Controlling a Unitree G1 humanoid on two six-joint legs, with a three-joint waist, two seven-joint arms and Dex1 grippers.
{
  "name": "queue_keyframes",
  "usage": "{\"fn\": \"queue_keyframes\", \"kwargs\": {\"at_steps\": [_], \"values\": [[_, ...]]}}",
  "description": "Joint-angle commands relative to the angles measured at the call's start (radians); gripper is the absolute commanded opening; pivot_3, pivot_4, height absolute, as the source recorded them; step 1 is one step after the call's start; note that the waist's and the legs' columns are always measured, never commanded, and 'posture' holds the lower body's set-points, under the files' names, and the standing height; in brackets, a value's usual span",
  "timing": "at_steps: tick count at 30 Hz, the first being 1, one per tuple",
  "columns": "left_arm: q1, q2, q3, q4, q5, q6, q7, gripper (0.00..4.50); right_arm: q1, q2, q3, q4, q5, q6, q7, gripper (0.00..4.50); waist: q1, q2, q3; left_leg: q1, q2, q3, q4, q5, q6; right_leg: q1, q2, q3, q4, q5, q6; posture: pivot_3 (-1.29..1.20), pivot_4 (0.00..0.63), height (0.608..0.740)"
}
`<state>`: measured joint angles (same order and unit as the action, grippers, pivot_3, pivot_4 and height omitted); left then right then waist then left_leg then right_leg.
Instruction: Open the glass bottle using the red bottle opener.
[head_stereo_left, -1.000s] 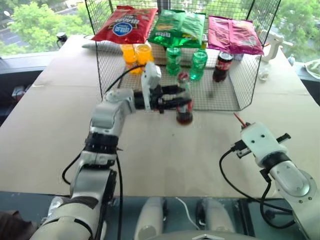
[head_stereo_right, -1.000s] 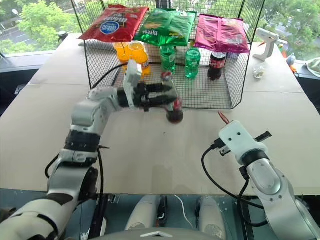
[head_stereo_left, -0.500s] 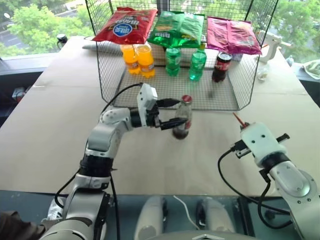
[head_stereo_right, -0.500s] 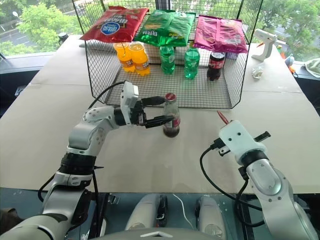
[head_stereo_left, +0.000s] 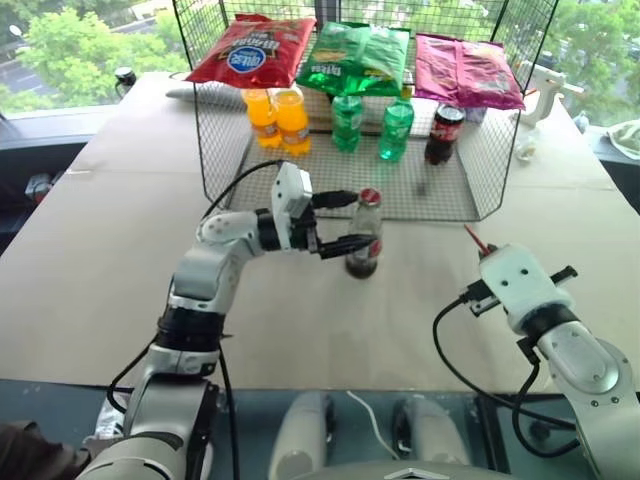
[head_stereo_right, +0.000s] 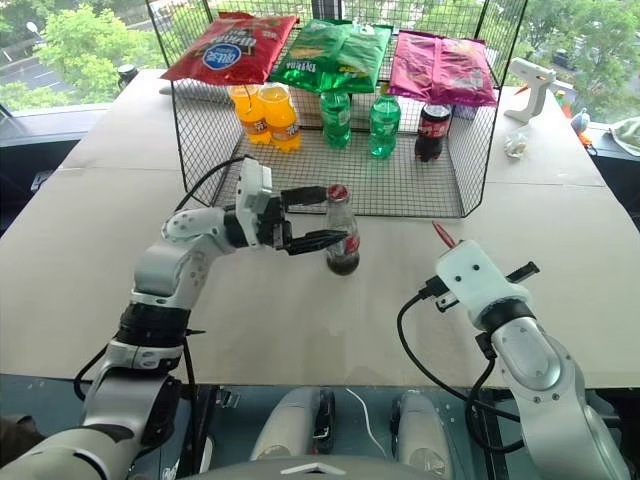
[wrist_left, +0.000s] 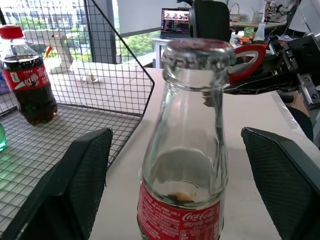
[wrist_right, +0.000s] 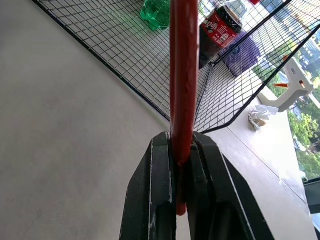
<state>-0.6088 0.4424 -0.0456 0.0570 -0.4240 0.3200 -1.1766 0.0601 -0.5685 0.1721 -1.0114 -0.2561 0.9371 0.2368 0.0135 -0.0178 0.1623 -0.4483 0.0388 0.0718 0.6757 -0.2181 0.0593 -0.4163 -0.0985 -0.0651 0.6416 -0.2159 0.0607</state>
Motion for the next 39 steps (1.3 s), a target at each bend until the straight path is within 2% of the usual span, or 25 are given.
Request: {"fn": "queue_keyframes", "kwargs": {"at_steps": [1, 2, 3, 7, 12, 16, 18, 21, 34, 38, 39], "values": [[-0.016, 0.0, -0.005, -0.004, -0.009, -0.025, -0.016, 2.57, -0.029, 0.001, -0.002, -0.036, -0.032, -0.006, 0.015, 0.0, 0.0, 0.0, 0.0, 0.0, 0.0, 0.0, 0.0, 0.0, 0.0, 0.0, 0.0, 0.0, 0.0, 0.0, 0.0, 0.0, 0.15, 0.74], [-0.018, -0.002, -0.007, 0.001, -0.006, -0.03, -0.016, 2.11, -0.037, -0.001, 0.001, -0.036, -0.035, -0.004, 0.02, 0.0, 0.0, 0.0, 0.0, 0.0, 0.0, 0.0, 0.0, 0.0, 0.0, 0.0, 0.0, 0.0, 0.0, 0.0, 0.0, 0.0, 0.15, 0.74], [-0.017, -0.004, -0.01, 0.004, -0.003, -0.034, -0.015, 1.46, -0.053, -0.005, 0.01, -0.036, -0.038, -0.001, 0.025, 0.0, 0.001, 0.0, 0.0, 0.0, 0.0, 0.0, 0.0, 0.0, 0.0, 0.0, 0.0, 0.0, 0.0, 0.0, 0.0, 0.0, 0.15, 0.74], [-0.013, -0.003, -0.022, 0.01, 0.004, -0.047, -0.018, 1.22, -0.162, -0.021, 0.071, -0.008, -0.044, -0.006, 0.051, 0.0, -0.001, 0.001, 0.0, 0.001, 0.0, 0.0, 0.0, 0.0, 0.0, 0.001, 0.0, 0.0, 0.0, 0.0, 0.0, 0.0, 0.15, 0.74], [-0.014, 0.0, -0.033, 0.018, 0.011, -0.059, -0.026, 1.21, -0.354, 0.004, 0.176, 0.12, -0.058, -0.061, 0.075, 0.0, -0.002, 0.001, 0.0, 0.001, 0.0, 0.0, 0.0, 0.0, 0.0, 0.001, 0.0, 0.0, 0.0, 0.0, 0.0, 0.0, 0.15, 0.74], [-0.019, 0.007, -0.042, 0.026, 0.013, -0.054, -0.031, 1.21, -0.441, 0.038, 0.215, 0.205, -0.062, -0.104, 0.083, 0.0, 0.002, 0.001, 0.0, 0.001, 0.0, 0.0, 0.0, 0.0, 0.0, 0.001, 0.0, 0.0, 0.0, 0.001, -0.002, 0.0, 0.15, 0.74], [-0.024, 0.006, -0.044, 0.034, 0.016, -0.06, -0.03, 2.23, -0.462, 0.051, 0.221, 0.23, -0.066, -0.124, 0.087, 0.0, 0.001, 0.001, 0.0, 0.0, 0.0, 0.0, 0.0, 0.0, 0.0, 0.001, 0.0, -0.001, 0.0, 0.002, -0.002, 0.0, 0.15, 0.74], [-0.032, 0.002, -0.052, 0.043, 0.025, -0.069, -0.027, 3.19, -0.476, 0.063, 0.22, 0.248, -0.071, -0.141, 0.095, 0.0, 0.0, 0.001, 0.0, 0.0, 0.0, 0.0, 0.0, 0.0, 0.0, 0.001, 0.0, -0.001, 0.0, 0.002, 0.0, 0.0, 0.15, 0.74], [-0.064, -0.02, -0.047, 0.083, 0.02, -0.093, -0.052, 3.19, -0.483, 0.072, 0.208, 0.268, -0.092, -0.178, 0.135, 0.0, -0.001, 0.001, 0.0, 0.0, 0.0, 0.0, 0.0, 0.0, -0.001, 0.0, 0.0, -0.001, 0.0, 0.002, 0.0, 0.0, 0.15, 0.74], [-0.069, -0.022, -0.055, 0.077, 0.024, -0.084, -0.05, 2.0, -0.486, 0.077, 0.205, 0.268, -0.098, -0.179, 0.139, 0.0, 0.0, 0.001, 0.0, 0.0, 0.0, 0.0, 0.0, 0.0, 0.0, 0.0, 0.0, -0.001, 0.0, 0.002, 0.001, 0.0, 0.15, 0.74], [-0.069, -0.022, -0.057, 0.075, 0.024, -0.083, -0.051, 1.95, -0.488, 0.078, 0.204, 0.269, -0.1, -0.18, 0.139, 0.0, -0.001, 0.001, 0.0, 0.0, 0.0, 0.0, 0.0, 0.0, 0.0, 0.0, 0.0, -0.001, 0.0, 0.002, 0.001, 0.0, 0.15, 0.74]]}}
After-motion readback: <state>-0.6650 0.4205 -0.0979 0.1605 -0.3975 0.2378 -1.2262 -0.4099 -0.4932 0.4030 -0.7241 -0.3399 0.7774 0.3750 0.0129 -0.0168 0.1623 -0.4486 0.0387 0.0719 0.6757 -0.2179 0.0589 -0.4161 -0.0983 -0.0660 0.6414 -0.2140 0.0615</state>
